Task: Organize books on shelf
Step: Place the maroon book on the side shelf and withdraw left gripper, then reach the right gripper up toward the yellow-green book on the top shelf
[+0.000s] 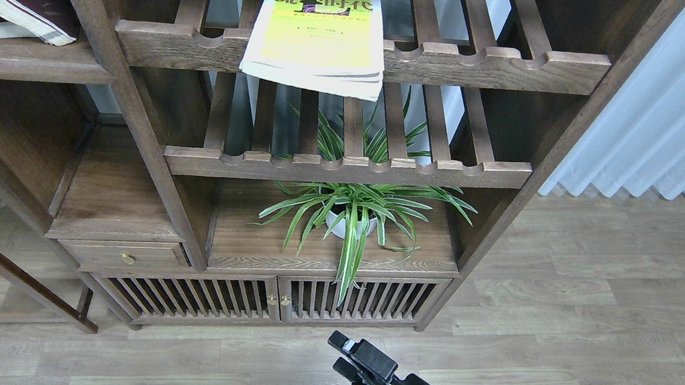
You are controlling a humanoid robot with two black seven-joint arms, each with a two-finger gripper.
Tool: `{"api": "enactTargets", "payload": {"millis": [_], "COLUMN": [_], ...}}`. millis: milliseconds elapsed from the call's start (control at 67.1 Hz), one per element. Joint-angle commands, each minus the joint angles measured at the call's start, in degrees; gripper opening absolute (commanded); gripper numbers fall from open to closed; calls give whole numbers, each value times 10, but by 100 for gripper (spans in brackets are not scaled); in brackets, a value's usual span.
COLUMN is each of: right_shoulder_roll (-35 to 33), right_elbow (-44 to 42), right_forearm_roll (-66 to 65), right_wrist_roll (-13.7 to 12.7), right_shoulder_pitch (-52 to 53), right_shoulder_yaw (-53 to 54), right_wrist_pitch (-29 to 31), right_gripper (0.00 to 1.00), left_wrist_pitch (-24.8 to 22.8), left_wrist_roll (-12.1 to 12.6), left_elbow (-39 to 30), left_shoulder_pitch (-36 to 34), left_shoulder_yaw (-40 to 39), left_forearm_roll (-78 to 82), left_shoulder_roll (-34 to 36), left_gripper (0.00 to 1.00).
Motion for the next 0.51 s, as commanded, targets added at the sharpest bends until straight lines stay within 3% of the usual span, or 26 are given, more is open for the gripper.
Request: {"api": "enactTargets", "payload": {"millis": [0,119,164,179,223,238,357,417,492], "right_shoulder_roll": [0,0,0,0,0,0,0,0,0], "right_elbow": [13,40,53,63,78,87,125,136,146], "right_forearm_roll": [2,5,5,6,6,5,6,6,6], "right_wrist_roll": [0,0,0,0,0,0,0,0,0], "right_shoulder_pitch": [-1,0,0,0,0,0,4,8,11], "right_shoulder_yaw": [2,14,19,22,23,23,23,24,37], "right_wrist_pitch": [0,0,0,0,0,0,0,0,0], "right_gripper": [100,100,100,100,100,100,100,100,100], "left_wrist_pitch": [0,0,0,0,0,0,0,0,0], "left_wrist_roll": [0,0,-27,-52,-94,-121,-233,-264,-269], "left_elbow": [-20,-31,-34,-36,-46,-52,-71,-71,-70], "left_shoulder_pitch": [1,4,10,14,23,29,80,115,145], "left_shoulder_yaw": [68,143,171,188,211,221,238,237,237], "left_forearm_roll": [0,-1,-1,-1,-1,-1,-9,-27,-68], "left_shoulder_roll": [9,4,0,-4,-12,-17,-35,-53,-75], "left_gripper": [99,99,99,99,99,99,99,99,99]}}
